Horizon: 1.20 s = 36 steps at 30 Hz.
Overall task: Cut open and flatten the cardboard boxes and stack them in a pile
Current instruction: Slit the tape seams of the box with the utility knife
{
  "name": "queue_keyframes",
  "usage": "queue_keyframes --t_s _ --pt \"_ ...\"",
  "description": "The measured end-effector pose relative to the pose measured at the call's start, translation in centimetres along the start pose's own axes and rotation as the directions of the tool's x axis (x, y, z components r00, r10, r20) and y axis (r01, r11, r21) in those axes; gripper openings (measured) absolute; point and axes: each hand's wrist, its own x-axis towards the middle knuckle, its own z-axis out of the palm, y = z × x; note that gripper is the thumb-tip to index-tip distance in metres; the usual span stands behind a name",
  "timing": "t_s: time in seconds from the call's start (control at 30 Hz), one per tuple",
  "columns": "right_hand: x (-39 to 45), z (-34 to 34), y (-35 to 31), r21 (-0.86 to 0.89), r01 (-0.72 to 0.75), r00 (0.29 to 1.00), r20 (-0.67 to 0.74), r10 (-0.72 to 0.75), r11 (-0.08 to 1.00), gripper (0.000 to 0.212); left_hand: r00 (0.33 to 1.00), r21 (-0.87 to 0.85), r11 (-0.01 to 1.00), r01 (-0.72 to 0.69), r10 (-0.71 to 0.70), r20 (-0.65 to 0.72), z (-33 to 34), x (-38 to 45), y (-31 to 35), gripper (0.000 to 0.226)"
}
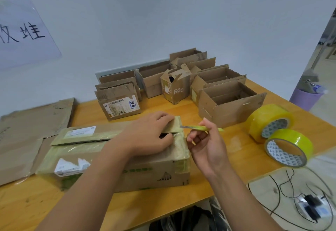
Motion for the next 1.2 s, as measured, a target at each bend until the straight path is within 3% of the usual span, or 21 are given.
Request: queue_keyframes --t_s 0.13,0.3,0.43,0.57,0.7,0.93,1.2 --pt "0.5 -0.6 -0.2 -0.047 0.002 0.994 0.107 0.003 0.999 0.012 1.000 -0.024 1.000 0.015 -0.014 0.022 0.1 0.3 -0.5 0.063" --pt "1.0 -1.3 -1.0 -0.106 0.004 0.983 0.182 0.016 0.994 0.008 0.992 -0.028 0.997 0.068 -0.070 -0.104 0.9 0.6 0.5 0.062" --pt "1.9 -2.3 -3.2 -0.186 0.086 0.991 0.116 -0.065 0.979 0.013 0.982 -0.030 0.998 0.061 -0.065 -0.178 1.4 -0.4 0.5 0.070" --pt "2.1 -2.3 -3.6 -0.276 0.057 0.995 0.099 -0.031 0.959 0.014 0.980 0.026 0.999 0.045 -0.039 -0.194 1.7 -0.8 0.2 0.076" --pt "2.4 -1.6 -3.5 -0.372 0.009 0.991 0.127 0.041 0.928 0.018 0.971 0.086 0.995 0.044 -0.023 -0.236 1.9 -0.5 0.1 0.069" --pt "3.7 -1.3 -2.7 -0.376 -0.063 0.997 0.023 0.078 0.924 0.024 0.969 0.121 0.991 0.064 -0.032 -0.245 1.9 -0.3 0.3 0.063" --pt "5.7 -0.2 -2.1 -0.520 0.006 0.999 0.046 0.021 0.854 0.020 0.958 0.101 0.986 0.130 -0.099 -0.268 2.5 -0.8 0.8 0.056"
